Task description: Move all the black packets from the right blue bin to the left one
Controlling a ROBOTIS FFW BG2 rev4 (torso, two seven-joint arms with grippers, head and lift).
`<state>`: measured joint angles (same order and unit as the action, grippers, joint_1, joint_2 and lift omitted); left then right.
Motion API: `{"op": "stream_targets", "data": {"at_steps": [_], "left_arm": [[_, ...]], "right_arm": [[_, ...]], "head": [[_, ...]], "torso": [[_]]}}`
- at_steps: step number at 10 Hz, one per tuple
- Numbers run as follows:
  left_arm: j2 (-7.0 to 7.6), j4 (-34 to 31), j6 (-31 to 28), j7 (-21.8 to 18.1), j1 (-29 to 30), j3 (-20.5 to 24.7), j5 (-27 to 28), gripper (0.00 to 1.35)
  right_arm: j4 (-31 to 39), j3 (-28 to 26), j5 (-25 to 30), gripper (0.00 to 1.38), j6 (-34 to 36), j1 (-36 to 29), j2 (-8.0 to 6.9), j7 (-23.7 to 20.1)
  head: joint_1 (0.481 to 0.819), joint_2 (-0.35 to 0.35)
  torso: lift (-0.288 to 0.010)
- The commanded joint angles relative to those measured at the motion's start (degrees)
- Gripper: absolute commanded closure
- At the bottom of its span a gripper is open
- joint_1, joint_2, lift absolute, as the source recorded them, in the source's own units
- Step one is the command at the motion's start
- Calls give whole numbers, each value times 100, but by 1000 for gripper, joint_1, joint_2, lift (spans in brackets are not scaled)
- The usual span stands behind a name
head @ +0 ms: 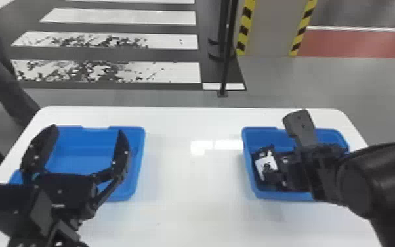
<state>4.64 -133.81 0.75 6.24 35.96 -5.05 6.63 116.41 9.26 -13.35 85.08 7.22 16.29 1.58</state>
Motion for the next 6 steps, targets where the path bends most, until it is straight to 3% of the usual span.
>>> {"op": "stream_targets", "data": {"at_steps": [1,6], "left_arm": [[-7,15,9,0,4,2,11,-2],[-25,29,80,0,18,59,23,-2]], "right_arm": [[-286,0,-93,125,-15,150,-12,0],[-1200,217,-150,142,-226,713,-29,79]], "head": [[695,-36],[695,-37]], "torso": [[-140],[-140]]}}
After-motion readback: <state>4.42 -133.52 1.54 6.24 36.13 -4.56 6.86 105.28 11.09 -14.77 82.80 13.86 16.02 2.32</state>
